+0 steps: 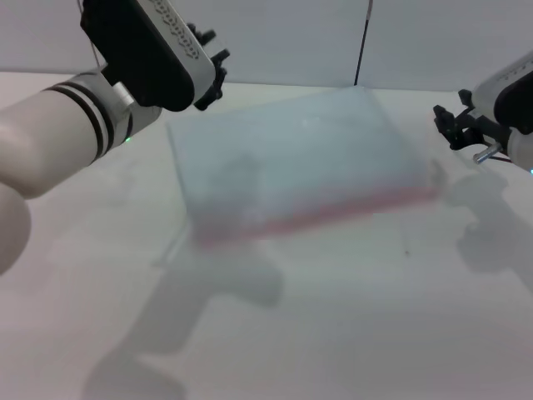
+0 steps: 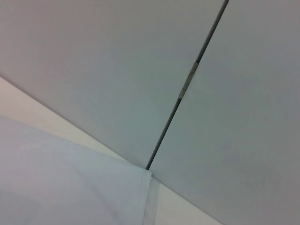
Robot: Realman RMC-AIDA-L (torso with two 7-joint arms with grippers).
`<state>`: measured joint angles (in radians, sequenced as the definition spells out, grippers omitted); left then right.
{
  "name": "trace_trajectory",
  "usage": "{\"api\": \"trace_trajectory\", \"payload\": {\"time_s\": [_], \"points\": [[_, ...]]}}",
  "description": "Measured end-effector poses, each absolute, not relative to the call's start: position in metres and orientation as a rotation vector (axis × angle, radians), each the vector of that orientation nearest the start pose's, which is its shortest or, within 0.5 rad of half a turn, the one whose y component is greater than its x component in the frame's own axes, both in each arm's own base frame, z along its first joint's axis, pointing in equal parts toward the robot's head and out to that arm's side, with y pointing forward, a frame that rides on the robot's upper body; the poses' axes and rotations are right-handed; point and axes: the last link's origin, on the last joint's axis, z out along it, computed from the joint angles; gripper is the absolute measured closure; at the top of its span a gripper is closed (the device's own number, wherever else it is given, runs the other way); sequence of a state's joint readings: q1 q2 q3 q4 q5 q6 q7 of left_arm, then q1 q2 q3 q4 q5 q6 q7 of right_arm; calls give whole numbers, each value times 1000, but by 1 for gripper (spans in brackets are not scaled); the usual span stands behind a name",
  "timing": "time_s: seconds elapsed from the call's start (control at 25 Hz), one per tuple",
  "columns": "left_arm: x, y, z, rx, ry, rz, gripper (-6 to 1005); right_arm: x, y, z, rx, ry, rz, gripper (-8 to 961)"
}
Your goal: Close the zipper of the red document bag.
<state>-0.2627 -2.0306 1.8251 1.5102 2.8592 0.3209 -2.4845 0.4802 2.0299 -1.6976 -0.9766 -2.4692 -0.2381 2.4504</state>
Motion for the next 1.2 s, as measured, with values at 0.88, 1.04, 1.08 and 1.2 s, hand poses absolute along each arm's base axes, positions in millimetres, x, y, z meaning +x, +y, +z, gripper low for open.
{"api": "trace_trajectory", "payload": {"time_s": [0.88, 1.04, 1.08, 1.2], "points": [[-213, 357, 3, -1676, -164, -548, 194, 237, 360, -48, -1687, 437, 533, 285], [-228, 344, -5, -1618, -163, -621, 126, 259, 348, -51, -1630, 517, 586, 287], [-231, 343, -7, -1611, -170, -627, 123, 264, 347, -51, -1616, 534, 592, 287], [-244, 345, -13, -1600, -238, -616, 123, 278, 341, -51, -1576, 608, 590, 288]]}}
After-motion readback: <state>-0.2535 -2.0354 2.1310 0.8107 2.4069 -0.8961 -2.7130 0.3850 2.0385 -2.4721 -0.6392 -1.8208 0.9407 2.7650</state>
